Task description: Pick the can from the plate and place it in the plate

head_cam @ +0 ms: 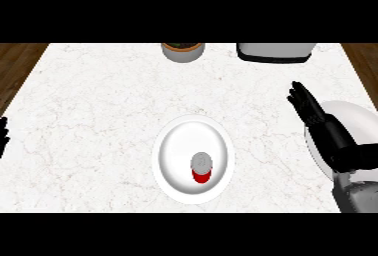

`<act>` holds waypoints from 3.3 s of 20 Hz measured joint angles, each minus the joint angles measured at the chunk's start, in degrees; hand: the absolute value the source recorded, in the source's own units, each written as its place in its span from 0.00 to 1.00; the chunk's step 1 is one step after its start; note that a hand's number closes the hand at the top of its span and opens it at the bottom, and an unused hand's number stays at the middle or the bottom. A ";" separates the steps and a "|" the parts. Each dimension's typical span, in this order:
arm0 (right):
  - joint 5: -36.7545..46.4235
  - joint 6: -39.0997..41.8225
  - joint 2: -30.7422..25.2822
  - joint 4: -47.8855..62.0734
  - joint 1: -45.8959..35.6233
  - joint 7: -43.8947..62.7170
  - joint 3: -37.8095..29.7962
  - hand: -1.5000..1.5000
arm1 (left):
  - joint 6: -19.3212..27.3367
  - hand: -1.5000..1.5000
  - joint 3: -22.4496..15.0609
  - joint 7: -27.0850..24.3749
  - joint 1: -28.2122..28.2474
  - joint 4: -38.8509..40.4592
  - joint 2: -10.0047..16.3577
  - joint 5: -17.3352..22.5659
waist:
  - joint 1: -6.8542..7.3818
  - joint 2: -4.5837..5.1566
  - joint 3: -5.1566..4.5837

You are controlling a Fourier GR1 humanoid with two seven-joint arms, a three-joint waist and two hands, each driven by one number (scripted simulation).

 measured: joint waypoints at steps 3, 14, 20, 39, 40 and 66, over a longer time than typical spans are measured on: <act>0.50 -0.64 1.14 0.17 -4.96 2.36 -0.25 1.00 | -0.32 0.50 -1.46 0.43 0.53 -1.93 -3.91 1.08 | -0.67 0.31 0.34; 15.65 -18.35 4.78 2.99 -10.48 1.98 -0.78 0.00 | -4.12 0.50 -11.49 1.29 -0.53 -5.74 -21.08 6.85 | -2.07 0.58 0.47; 18.45 -16.78 6.13 -1.90 -5.84 0.82 -0.41 0.00 | -4.78 0.50 -11.81 2.08 -0.48 -6.60 -23.96 5.82 | -2.15 0.53 0.59; 32.32 7.82 2.12 -14.93 -15.68 44.23 19.56 0.00 | -5.57 0.50 -11.32 2.63 -0.66 -6.79 -25.45 4.54 | -1.90 0.47 0.56; 33.79 7.86 3.30 -14.68 -15.26 44.71 20.31 0.00 | -5.65 0.50 -11.49 2.56 -0.06 -7.31 -25.69 4.29 | -1.89 0.47 0.57; 56.11 11.92 21.51 -1.33 -8.90 46.57 25.71 0.00 | -9.00 0.50 -7.94 4.02 2.08 -9.97 -28.22 1.38 | -1.92 0.55 0.62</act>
